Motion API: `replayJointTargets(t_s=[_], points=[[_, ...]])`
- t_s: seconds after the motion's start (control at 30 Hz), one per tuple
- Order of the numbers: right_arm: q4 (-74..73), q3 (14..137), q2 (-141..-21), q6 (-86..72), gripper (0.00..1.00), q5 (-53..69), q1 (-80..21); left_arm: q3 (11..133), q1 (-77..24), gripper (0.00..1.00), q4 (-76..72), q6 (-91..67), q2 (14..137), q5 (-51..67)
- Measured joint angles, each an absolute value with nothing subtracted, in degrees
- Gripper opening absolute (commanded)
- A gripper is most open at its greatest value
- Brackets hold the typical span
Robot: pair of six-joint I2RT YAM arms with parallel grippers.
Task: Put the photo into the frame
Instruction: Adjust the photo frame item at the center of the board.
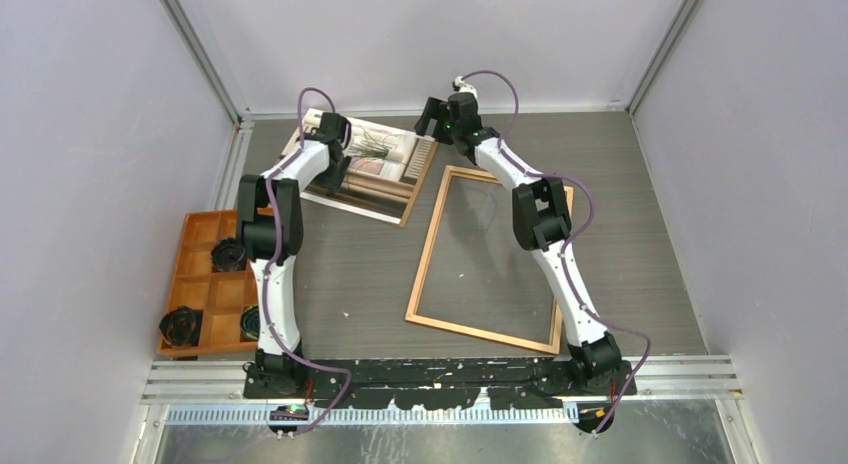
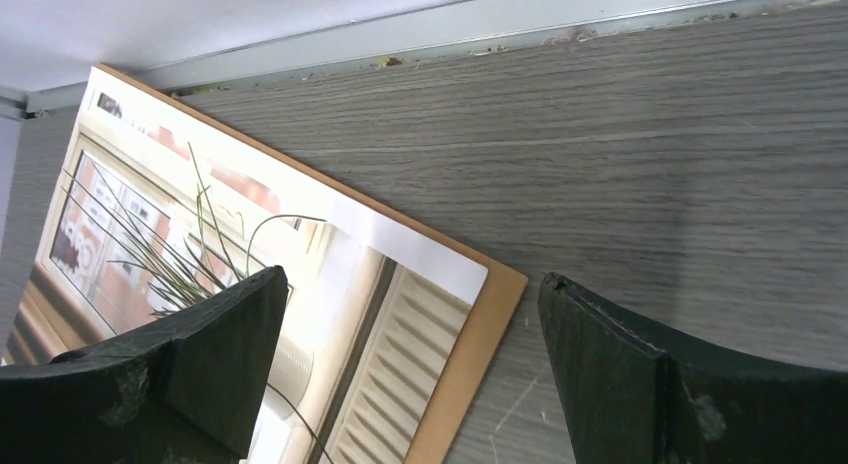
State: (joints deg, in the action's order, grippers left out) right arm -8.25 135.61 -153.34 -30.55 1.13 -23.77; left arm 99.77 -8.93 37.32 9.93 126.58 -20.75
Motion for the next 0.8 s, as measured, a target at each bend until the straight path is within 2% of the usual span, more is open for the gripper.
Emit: replayJointTargets(t_s=[0.23,0.5,0.8], points=[[-7.73,142.32,-159.09,-32.27,1.00,4.21,-23.38,98.54,-8.88,0.57,37.15,10.94,125.73,-20.01],[-7.44,142.85,-159.59,-33.95,0.98,7.92,-22.63,97.86,-8.88,0.57,36.99,11.05,125.25,-19.64],[-6.96,142.74,-159.61,-32.53,0.98,5.85,-22.65,96.12,-8.88,0.57,37.08,11.62,124.05,-19.25]])
